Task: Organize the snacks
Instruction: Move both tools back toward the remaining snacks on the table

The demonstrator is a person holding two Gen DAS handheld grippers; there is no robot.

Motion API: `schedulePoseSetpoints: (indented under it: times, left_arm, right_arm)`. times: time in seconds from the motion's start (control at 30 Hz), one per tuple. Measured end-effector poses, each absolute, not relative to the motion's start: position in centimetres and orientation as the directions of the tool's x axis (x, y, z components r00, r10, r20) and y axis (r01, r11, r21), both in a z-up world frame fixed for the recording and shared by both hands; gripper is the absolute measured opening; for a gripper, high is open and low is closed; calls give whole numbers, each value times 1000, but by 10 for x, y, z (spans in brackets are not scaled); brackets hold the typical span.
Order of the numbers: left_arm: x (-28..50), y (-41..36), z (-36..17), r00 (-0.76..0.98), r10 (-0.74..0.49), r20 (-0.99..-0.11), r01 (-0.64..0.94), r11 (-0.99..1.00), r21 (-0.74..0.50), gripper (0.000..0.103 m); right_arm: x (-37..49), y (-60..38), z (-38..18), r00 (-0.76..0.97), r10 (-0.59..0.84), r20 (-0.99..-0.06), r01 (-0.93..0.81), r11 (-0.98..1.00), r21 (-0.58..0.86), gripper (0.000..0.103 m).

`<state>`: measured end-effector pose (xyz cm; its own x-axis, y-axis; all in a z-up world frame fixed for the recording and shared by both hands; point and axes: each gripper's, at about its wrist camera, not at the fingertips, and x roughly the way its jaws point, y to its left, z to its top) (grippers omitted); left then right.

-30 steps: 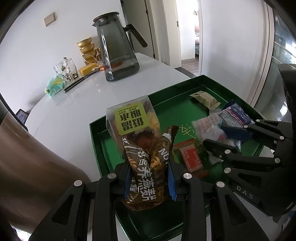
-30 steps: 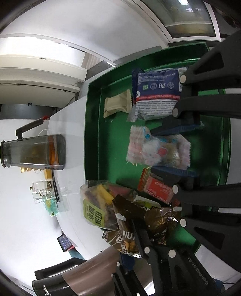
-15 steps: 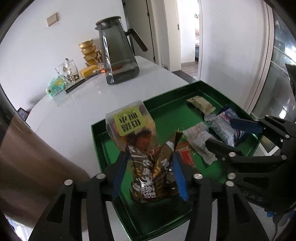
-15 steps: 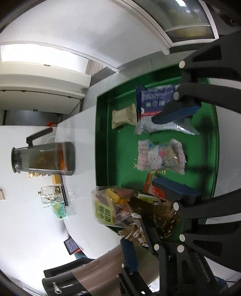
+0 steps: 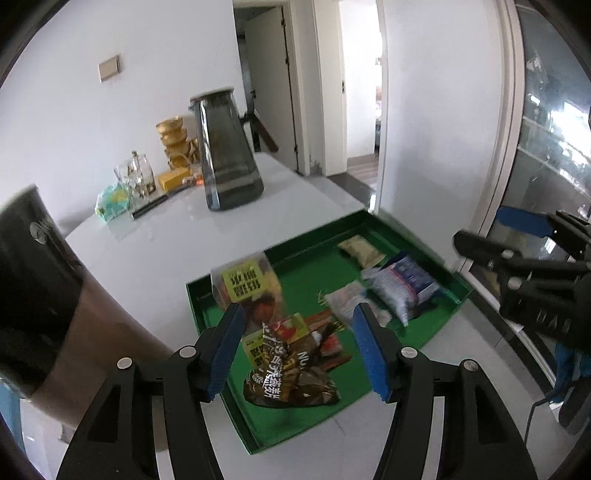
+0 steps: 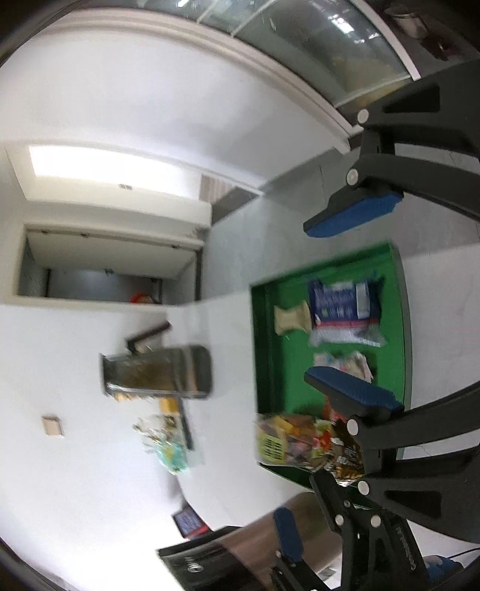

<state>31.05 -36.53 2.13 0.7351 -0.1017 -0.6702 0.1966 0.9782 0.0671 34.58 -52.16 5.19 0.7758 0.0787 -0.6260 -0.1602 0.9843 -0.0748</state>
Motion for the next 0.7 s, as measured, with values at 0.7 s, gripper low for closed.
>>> schedulePoseSetpoints:
  times: [0.7]
  left_arm:
    - [195,-241,211,940,-216,-262,202,976,-80,68]
  right_arm:
    - [201,-480,219,934,-75,-350,15,985,-173,103]
